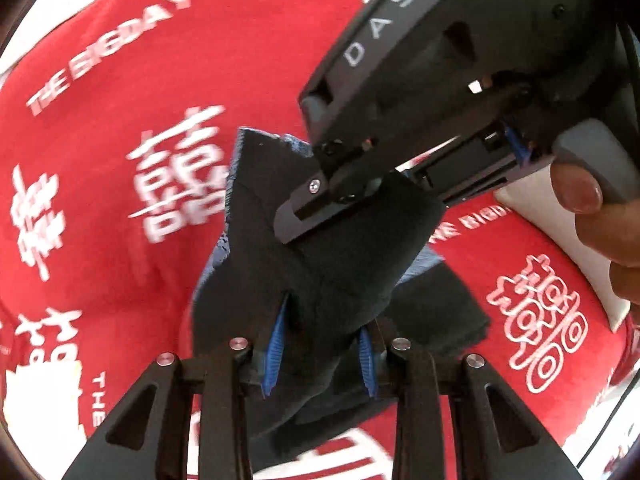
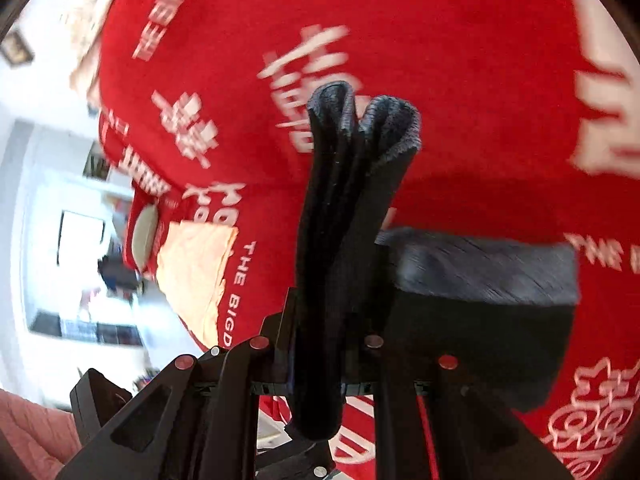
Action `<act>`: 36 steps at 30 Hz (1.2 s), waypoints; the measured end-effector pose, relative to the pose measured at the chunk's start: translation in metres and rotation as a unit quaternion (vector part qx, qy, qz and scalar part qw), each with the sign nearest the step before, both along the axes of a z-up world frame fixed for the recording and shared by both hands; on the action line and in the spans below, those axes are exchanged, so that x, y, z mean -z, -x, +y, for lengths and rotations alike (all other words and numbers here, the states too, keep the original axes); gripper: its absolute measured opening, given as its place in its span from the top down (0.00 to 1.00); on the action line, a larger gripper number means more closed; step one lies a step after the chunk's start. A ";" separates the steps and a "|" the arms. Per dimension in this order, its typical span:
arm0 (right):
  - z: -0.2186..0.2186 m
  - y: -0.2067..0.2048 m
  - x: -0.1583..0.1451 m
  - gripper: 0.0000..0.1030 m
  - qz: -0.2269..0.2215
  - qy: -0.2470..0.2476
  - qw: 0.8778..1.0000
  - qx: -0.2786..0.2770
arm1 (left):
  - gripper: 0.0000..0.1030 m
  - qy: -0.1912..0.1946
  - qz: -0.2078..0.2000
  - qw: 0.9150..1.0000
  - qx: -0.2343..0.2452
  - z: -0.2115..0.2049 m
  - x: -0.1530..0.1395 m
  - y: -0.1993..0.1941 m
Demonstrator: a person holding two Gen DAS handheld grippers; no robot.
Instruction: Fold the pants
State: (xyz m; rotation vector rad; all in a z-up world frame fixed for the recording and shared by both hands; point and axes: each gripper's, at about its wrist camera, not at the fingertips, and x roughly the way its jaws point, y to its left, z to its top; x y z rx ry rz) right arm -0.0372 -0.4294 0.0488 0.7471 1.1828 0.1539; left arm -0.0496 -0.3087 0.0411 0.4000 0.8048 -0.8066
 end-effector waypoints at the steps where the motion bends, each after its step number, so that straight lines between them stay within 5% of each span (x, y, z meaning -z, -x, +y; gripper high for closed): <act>1: -0.011 0.011 0.004 0.85 0.000 -0.006 1.000 0.012 | 0.69 -0.002 0.001 1.000 0.010 -0.010 0.003 0.009; 14: -0.084 0.096 0.103 0.83 0.065 -0.005 0.994 0.083 | 0.68 -0.090 0.034 0.991 0.087 -0.083 0.083 0.072; 16: -0.085 0.100 0.113 0.81 0.066 -0.007 0.993 0.094 | 0.52 -0.100 0.038 0.990 0.094 -0.083 0.086 0.073; 18: -0.088 0.104 0.117 0.80 0.063 -0.011 0.993 0.103 | 0.25 -0.096 0.040 0.990 0.091 -0.079 0.083 0.072; 21: -0.088 0.105 0.117 0.80 0.063 -0.001 0.992 0.106 | 0.23 -0.088 0.045 0.991 0.089 -0.068 0.073 0.067; 28: -0.075 0.102 0.105 0.69 0.087 0.084 0.988 0.093 | 0.23 -0.085 0.113 0.989 0.030 -0.031 0.057 0.030; 36: -0.056 0.102 0.095 0.53 0.125 0.187 0.971 0.079 | 0.23 -0.095 0.210 0.970 -0.078 0.008 0.079 -0.020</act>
